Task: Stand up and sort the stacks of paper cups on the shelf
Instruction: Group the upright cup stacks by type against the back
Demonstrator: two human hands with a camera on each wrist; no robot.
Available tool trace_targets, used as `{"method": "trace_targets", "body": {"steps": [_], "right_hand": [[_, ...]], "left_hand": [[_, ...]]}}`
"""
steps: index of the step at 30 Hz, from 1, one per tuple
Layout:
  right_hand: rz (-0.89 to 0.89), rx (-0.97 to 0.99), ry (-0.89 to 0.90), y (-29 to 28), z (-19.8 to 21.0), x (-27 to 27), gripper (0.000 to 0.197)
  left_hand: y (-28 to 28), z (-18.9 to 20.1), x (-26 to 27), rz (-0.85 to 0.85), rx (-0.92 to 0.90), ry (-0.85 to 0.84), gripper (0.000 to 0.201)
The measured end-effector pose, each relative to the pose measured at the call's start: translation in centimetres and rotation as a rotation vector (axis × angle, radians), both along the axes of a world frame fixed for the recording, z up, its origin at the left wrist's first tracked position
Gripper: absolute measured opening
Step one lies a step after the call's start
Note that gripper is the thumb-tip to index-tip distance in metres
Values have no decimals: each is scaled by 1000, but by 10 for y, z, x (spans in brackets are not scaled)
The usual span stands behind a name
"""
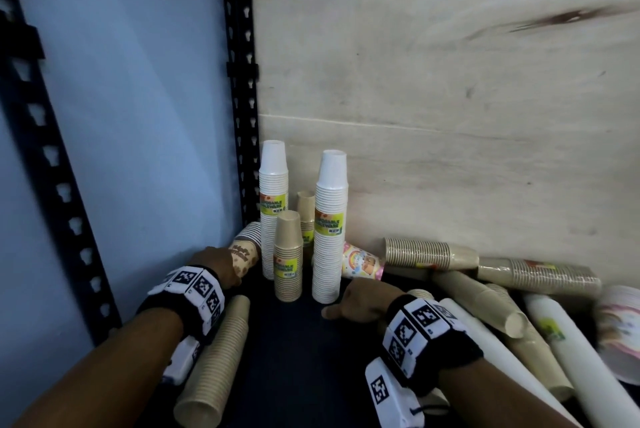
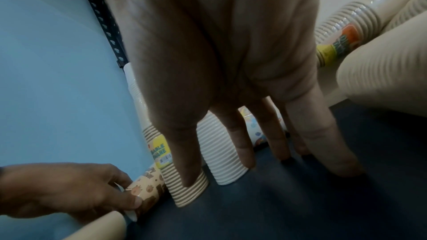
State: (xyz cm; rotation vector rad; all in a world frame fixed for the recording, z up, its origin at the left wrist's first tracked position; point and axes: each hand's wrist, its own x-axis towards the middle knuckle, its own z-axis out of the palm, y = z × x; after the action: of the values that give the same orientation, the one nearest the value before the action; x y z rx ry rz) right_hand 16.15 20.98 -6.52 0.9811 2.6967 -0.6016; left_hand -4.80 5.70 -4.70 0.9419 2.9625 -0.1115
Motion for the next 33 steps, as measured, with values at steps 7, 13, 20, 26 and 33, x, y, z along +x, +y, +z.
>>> {"method": "trace_targets", "body": {"steps": [7, 13, 20, 26, 33], "right_hand": [[36, 60, -2, -2, -5, -9, 75], [46, 53, 28, -10, -9, -13, 73], [10, -40, 125, -18, -4, -7, 74], [15, -138, 316, -33, 17, 0, 49], [133, -191, 572, -56, 38, -4, 69]], "left_hand": [[-8, 11, 5, 78, 85, -43, 46], [-24, 38, 19, 70, 209, 3, 47], [-53, 72, 32, 22, 312, 33, 38], [-72, 107, 52, -44, 347, 4, 59], [-76, 128, 84, -118, 386, -42, 38]]}}
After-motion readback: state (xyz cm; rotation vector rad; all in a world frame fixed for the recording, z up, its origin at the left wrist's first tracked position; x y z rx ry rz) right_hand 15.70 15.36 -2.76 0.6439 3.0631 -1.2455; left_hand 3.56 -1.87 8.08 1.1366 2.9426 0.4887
